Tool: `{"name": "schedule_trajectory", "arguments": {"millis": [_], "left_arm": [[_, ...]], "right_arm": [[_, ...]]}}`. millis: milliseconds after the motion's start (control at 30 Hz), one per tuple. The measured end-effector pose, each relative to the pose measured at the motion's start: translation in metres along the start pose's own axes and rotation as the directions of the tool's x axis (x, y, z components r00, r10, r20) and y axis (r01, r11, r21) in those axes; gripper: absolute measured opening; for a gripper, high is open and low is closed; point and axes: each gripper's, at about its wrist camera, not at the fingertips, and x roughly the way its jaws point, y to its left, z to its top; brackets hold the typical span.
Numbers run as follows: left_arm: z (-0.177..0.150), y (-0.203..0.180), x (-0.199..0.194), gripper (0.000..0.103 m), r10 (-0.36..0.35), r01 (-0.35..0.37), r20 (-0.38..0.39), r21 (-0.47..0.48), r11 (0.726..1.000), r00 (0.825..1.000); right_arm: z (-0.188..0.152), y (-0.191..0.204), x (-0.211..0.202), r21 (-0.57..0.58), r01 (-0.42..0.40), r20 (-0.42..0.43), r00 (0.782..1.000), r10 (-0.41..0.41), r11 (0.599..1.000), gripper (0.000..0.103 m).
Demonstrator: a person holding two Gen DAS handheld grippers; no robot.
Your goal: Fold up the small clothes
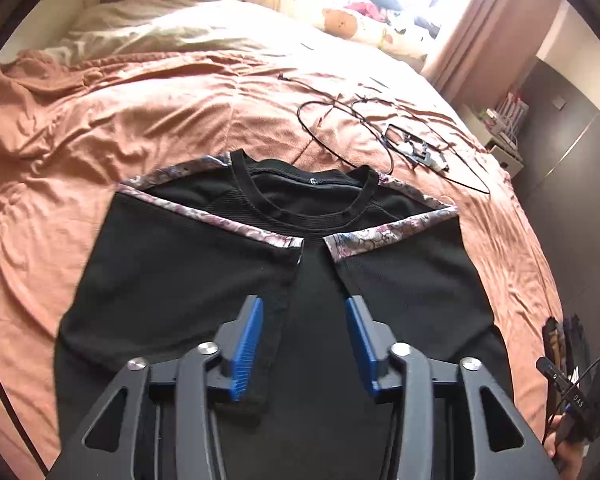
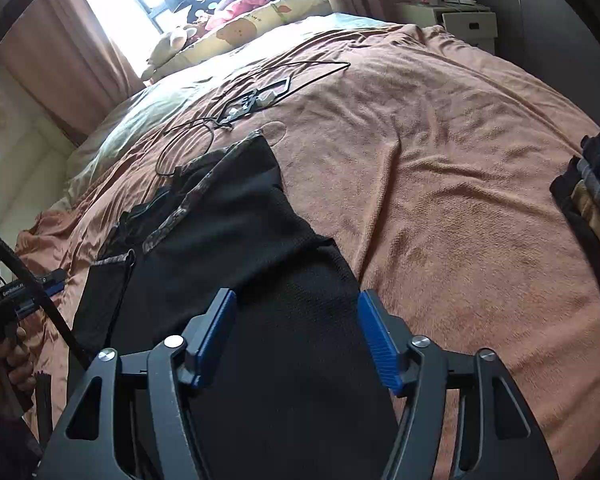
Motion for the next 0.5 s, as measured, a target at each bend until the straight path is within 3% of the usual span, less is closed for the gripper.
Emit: {"name": "schedule_trajectory", "arguments": {"millis": [67,133,300,367,500], "left_arm": [[-0.01,0.005,-0.024,0.07,-0.001,0.001,0.03,0.004,1.0,1.0],[-0.018,0.01,-0.046,0.077,-0.007,0.007,0.054,0.009,1.0,0.999],[-0.043,0.022,-0.104,0.086,-0.026,0.023,0.101,0.038,0.999,0.995],[-0.055,0.028,-0.127,0.089,-0.033,0.028,0.123,0.043,0.999,0.992],[-0.081,0.038,-0.167,0.09,-0.035,0.021,0.174,0.08,0.997,0.984]], "right_arm": [[-0.007,0.006,-0.018,-0.023,0.01,0.007,1.0,-0.01,1.0,0.082],[-0.013,0.012,-0.037,-0.048,0.024,0.009,1.0,-0.023,0.999,0.084],[-0.026,0.024,-0.086,-0.087,0.009,0.018,1.0,-0.007,0.996,0.091],[-0.031,0.026,-0.106,-0.102,-0.002,0.025,1.0,0.005,0.995,0.103],[-0.042,0.026,-0.142,-0.12,0.0,0.053,0.999,0.007,0.993,0.103]]}}
